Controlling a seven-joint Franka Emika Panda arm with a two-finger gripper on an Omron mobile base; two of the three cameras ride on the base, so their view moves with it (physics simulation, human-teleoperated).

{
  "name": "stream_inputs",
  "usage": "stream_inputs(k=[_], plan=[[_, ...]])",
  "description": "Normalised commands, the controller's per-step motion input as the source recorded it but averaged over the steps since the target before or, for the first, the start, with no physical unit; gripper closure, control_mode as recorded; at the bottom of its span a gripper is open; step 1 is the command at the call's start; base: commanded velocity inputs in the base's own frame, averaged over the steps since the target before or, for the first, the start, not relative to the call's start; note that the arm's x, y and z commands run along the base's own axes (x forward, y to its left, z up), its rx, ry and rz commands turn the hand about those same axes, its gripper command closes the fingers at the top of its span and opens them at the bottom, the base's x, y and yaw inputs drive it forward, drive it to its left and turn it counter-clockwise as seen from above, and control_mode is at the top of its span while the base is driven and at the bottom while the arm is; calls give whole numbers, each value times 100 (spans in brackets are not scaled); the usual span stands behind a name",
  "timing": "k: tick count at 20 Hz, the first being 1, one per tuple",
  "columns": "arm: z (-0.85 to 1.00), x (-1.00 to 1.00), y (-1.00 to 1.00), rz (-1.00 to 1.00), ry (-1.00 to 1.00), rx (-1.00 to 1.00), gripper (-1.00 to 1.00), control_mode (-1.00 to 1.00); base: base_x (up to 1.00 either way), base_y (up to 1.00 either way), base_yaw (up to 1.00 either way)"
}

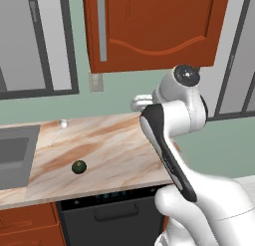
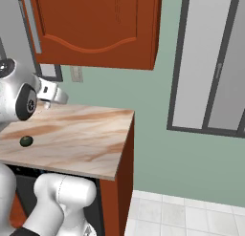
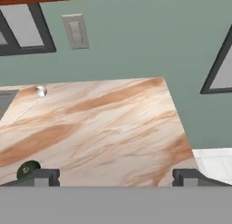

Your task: Open the cabinet. Pick the spray and place it next to the sink. Then close the cabinet.

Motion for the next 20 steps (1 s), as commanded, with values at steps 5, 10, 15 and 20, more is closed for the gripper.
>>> stream_inputs(k=[5, 10, 15, 20], plan=[[34, 0, 41, 1, -15, -8, -100, -100, 0, 0, 0], [38, 0, 40, 4, -13, -8, -100, -100, 0, 0, 0], [45, 0, 39, 5, -4, -5, -100, -100, 0, 0, 0], [44, 1, 39, 4, -2, -3, -100, -100, 0, 0, 0]])
